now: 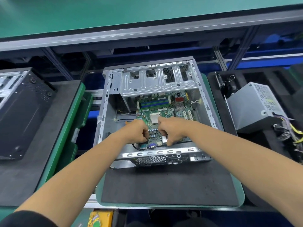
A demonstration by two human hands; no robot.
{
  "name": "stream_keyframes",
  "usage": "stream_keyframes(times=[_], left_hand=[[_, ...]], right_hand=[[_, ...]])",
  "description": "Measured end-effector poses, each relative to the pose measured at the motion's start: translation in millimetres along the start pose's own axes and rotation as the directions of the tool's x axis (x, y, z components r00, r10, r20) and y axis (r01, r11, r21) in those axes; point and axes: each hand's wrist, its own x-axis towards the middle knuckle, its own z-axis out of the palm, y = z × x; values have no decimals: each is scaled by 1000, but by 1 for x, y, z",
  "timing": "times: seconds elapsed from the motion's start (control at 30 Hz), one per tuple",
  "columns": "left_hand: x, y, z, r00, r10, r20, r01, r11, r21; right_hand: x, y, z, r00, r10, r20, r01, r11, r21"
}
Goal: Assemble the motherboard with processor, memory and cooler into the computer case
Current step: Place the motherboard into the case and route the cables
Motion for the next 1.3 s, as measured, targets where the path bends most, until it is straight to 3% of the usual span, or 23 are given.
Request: stream_keyframes(times=[0.27, 0.6, 0.93, 1.3], left_hand=[[-2, 5, -3, 994, 103, 22, -105, 980, 169], [0, 9, -4, 984, 101, 145, -151, 904, 400], [1, 7, -3, 983, 157, 98, -179, 939, 293], [5, 6, -2, 981, 150, 127, -182, 936, 301]], right_hand=[[-2, -1, -3, 1000, -2, 13, 2, 1000, -2], [0, 0, -2, 1000, -2, 18, 1, 1000, 5], [-1, -1, -3, 1000, 9, 27, -9, 1000, -4], [0, -1, -3, 1000, 1, 31, 0, 1000, -4]])
